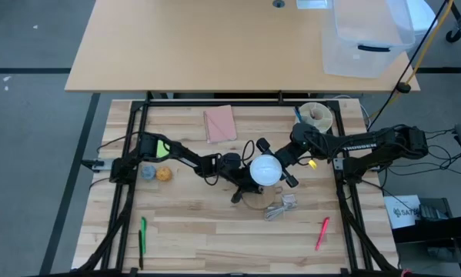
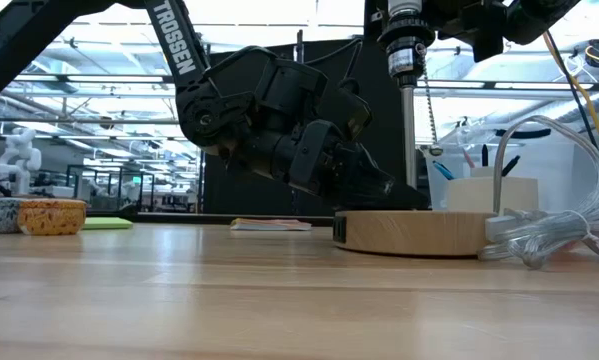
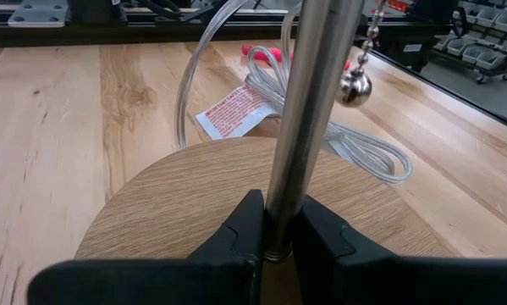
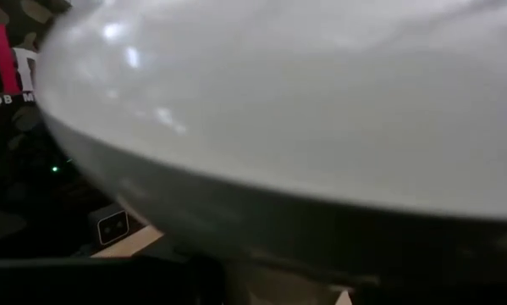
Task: Screw lightbulb
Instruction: Remove the lightbulb from the lamp
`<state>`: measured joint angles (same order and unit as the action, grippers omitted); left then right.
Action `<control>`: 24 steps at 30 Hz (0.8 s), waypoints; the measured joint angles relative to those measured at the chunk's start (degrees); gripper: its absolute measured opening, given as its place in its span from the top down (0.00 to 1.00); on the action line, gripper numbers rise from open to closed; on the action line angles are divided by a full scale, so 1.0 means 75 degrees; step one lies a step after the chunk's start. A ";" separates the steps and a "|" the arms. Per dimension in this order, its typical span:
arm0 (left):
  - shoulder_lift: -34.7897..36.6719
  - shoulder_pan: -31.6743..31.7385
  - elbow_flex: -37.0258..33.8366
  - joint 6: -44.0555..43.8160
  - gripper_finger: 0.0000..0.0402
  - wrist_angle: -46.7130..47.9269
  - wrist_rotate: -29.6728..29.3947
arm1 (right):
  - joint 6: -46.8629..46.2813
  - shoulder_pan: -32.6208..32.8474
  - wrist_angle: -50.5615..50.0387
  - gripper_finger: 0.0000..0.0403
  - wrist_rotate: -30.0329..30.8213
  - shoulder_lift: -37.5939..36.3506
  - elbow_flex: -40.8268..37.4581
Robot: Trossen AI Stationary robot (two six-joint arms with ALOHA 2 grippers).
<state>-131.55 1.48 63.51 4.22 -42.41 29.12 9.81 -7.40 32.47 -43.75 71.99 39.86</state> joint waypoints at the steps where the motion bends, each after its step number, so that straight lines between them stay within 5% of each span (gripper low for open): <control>1: 0.0000 0.0000 0.0000 0.0001 0.90 0.0000 -0.0004 | 0.0009 0.0000 -0.0015 0.58 0.0007 0.0000 0.0002; 24: 0.0000 -0.0006 0.0003 -0.0060 0.90 -0.0015 -0.0156 | 0.0007 0.0018 -0.0837 0.58 0.0157 -0.0436 0.0003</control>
<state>-131.55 1.43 63.53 3.77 -42.53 27.95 9.87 -7.26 26.19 -42.58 68.72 39.88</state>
